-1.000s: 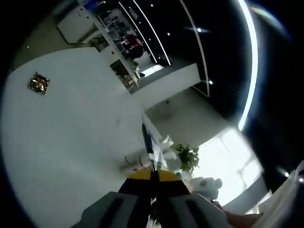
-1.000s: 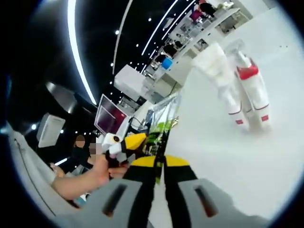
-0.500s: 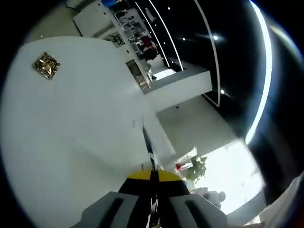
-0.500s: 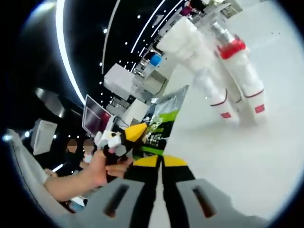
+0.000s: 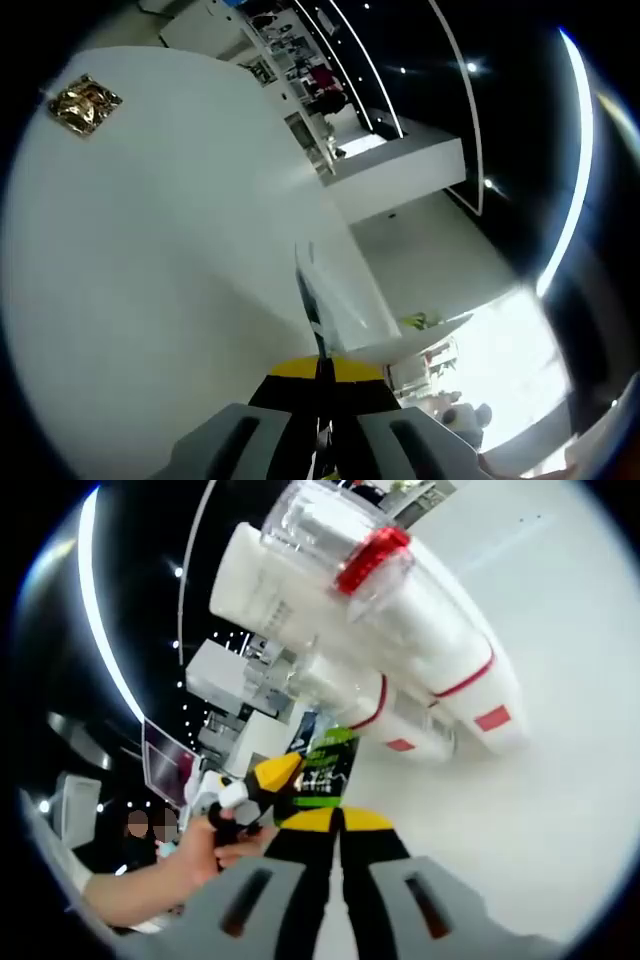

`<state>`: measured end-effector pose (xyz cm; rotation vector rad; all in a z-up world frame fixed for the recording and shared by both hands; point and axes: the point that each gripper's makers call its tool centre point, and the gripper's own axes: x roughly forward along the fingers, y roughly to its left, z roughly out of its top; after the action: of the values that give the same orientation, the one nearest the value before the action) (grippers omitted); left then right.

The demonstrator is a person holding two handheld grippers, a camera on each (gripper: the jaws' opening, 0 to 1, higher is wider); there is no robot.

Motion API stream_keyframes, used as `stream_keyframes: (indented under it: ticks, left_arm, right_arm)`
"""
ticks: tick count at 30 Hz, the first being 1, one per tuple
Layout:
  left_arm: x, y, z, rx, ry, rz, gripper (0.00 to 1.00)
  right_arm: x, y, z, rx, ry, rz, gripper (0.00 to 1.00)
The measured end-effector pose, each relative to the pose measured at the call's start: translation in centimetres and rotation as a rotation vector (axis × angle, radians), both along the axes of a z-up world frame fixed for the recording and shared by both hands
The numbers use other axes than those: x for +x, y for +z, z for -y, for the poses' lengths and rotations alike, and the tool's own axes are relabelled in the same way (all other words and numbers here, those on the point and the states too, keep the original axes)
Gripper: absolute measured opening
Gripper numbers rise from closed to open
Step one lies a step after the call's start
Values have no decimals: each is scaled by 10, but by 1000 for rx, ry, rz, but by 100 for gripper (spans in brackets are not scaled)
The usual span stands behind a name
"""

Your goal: Arrange the skincare products in the storage area until every visible bottle or jar stands upright without overlapping.

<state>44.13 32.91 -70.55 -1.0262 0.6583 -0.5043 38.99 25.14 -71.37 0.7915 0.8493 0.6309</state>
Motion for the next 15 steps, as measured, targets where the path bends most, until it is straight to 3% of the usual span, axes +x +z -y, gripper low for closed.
stream_keyframes:
  ticks: [8,15]
  left_arm:
    - [3,-20,1,32,-11,-26,2]
    - [5,-27,5,69,-32,-41,3]
  right_arm:
    - [4,-15,1,-20,-14,-19,3]
    - [4,-24,6,-13,-39,-37,3]
